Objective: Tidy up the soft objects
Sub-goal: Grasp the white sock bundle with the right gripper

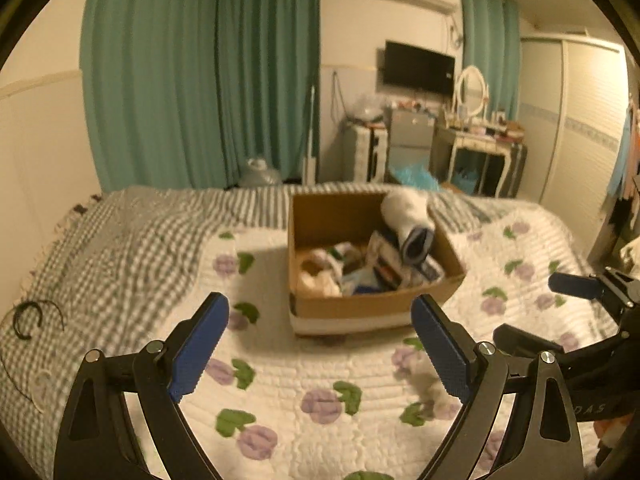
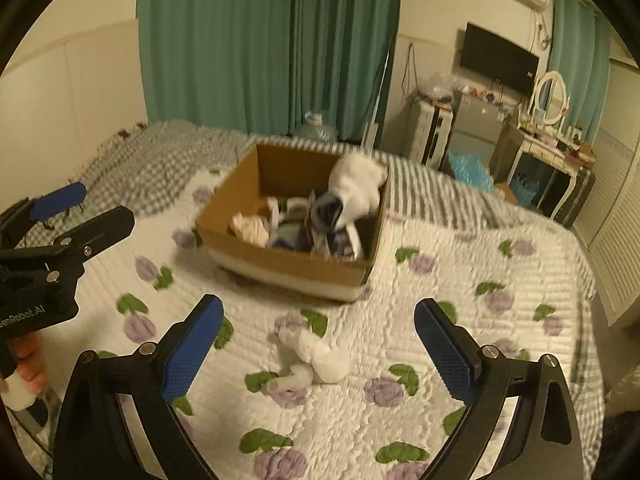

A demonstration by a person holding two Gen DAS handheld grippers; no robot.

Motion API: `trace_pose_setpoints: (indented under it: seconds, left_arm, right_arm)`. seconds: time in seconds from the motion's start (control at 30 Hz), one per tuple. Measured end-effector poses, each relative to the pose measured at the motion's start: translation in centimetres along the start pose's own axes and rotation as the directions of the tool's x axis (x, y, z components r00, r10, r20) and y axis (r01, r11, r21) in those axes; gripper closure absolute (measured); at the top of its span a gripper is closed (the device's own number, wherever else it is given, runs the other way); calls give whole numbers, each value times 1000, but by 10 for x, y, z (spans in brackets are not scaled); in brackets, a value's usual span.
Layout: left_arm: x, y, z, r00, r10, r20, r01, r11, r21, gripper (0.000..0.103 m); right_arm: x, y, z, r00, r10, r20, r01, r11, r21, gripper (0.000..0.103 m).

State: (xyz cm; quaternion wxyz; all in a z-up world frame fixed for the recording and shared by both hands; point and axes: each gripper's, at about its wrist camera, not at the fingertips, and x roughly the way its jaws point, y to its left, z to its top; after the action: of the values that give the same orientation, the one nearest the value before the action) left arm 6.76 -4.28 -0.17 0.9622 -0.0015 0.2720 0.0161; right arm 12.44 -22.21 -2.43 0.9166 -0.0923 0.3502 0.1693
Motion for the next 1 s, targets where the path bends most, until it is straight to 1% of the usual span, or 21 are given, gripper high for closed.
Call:
trace_pose_setpoints:
  seconds: [0.13,0.23,0.27,0.3,0.37,0.47,0.57,0.63,0.67,0.73,0.77,0.8,0.83,0.87,0.93,1.0]
  left_arm:
    - [34,-2,-19,998,19,-59,-18,1000,4,9]
    - [60,2,-34,994,0,-114,-2,1000,-18,9]
    - [69,4,-40,991,-6,-134,2,1000,-28,9]
    - [74,6,-43,990,-8,-144,3,999,-33,9]
    - [86,9,-49,985,-8,-171,1,999,-44,9]
    - [97,9,-56,981,1,-192,-9,999,-38,9]
    - [102,7,-60,978,-6,-208,-1,999,-35,9]
    - [105,4,-61,976,-14,-219,7,1000,-31,9]
    - [105,2,-62,975,-17,-222,11,1000,-27,9]
    - [104,0,-62,975,-23,-222,19,1000,-22,9]
    - [103,-2,-62,975,-25,-221,22,1000,-19,9]
    - [101,-4,-62,975,-28,-222,25,1000,-15,9]
    - [100,-5,-63,974,-29,-223,27,1000,-12,9]
    - [97,-7,-63,974,-30,-224,28,1000,-10,9]
    - [95,-9,-62,973,-36,-226,35,999,-11,9]
    - [90,-12,-60,973,-47,-225,45,999,-14,9]
  right_arm:
    - [43,-8,-16,998,17,-65,-16,1000,20,6]
    - [78,-15,-30,992,32,-123,-27,999,42,7]
    - [90,-15,-35,989,41,-141,-35,998,49,8]
    - [99,-16,-39,986,53,-156,-46,998,50,13]
    - [119,-12,-47,978,78,-193,-71,997,43,18]
    - [139,-3,-54,968,70,-239,-69,998,11,21]
    - [155,0,-58,958,50,-281,-53,999,-3,22]
    - [164,-3,-62,950,54,-308,-54,999,8,29]
    - [166,-5,-63,947,49,-319,-46,999,16,34]
    - [166,-8,-64,947,52,-316,-44,999,32,40]
    - [163,-10,-65,950,54,-309,-43,998,41,48]
    - [161,-12,-65,952,55,-302,-42,998,49,60]
    - [157,-16,-64,955,56,-291,-39,997,62,66]
    - [154,-18,-64,957,68,-282,-48,996,75,69]
    - [145,-20,-64,960,83,-266,-60,994,94,70]
    - [133,-21,-65,966,73,-250,-53,995,86,70]
